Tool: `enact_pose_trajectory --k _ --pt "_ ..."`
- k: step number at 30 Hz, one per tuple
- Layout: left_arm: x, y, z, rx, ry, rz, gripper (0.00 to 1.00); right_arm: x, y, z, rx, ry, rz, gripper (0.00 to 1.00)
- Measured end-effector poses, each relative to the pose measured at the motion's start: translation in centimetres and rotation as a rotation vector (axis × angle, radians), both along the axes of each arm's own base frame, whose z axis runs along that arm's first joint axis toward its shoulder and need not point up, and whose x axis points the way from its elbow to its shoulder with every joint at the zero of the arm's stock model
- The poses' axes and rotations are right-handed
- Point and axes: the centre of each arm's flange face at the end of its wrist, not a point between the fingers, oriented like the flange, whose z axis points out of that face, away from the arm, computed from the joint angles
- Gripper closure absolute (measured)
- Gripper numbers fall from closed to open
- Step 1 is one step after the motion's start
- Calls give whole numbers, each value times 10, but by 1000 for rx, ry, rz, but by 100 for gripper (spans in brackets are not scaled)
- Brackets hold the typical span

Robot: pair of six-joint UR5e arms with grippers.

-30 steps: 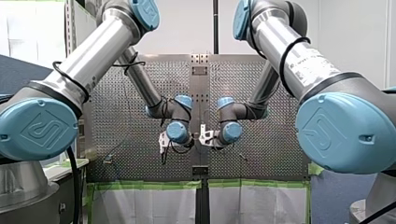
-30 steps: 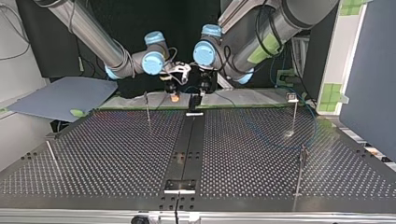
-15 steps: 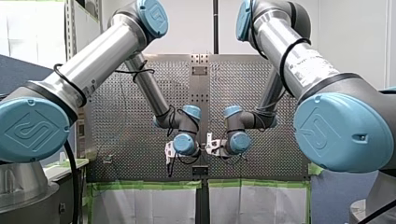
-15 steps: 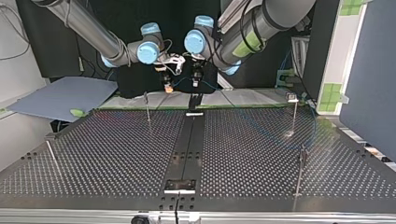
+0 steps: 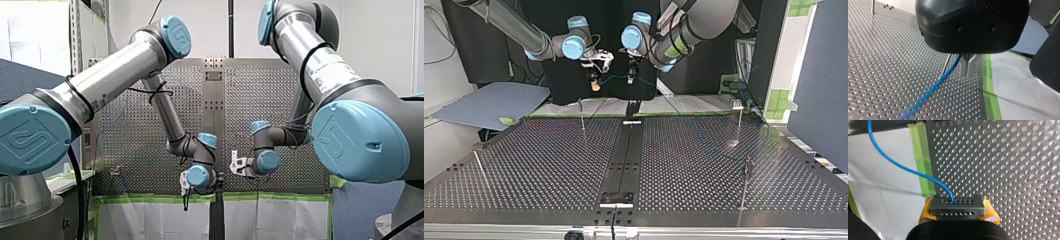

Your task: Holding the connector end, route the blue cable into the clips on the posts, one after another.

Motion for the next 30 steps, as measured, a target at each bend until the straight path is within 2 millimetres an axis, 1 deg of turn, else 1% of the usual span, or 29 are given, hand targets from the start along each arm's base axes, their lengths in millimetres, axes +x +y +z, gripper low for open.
enact_pose_trajectory --k 1,4,7,11,14,17,19,20,25,30 --pt "-1 0 -2 1 -2 3 93 -4 1 -2 1 3 -3 100" --pt "-4 -1 -4 9 -13 14 93 -11 1 -5 2 11 -10 100" --pt "-6 -1 -9 33 -20 21 93 -15 -1 -5 -1 13 -5 100" --pt "-11 0 -20 64 -13 13 93 -15 -3 -5 -4 5 13 100" --pt "-17 1 -32 84 3 0 93 -14 -3 -5 -4 -6 36 100" --pt "-20 -5 -37 93 5 -13 93 -14 -2 -5 -1 -14 57 100" --pt "-21 -12 -37 96 2 -22 93 -16 -1 -6 1 -20 68 100" --pt "-21 -15 -36 99 0 -23 90 -17 0 -7 2 -23 72 100" --pt "-18 -33 -27 103 -13 -21 90 -27 2 -9 -3 -41 89 100" --pt "-12 -52 -15 87 -42 -11 90 -43 -1 2 -24 -71 72 100"
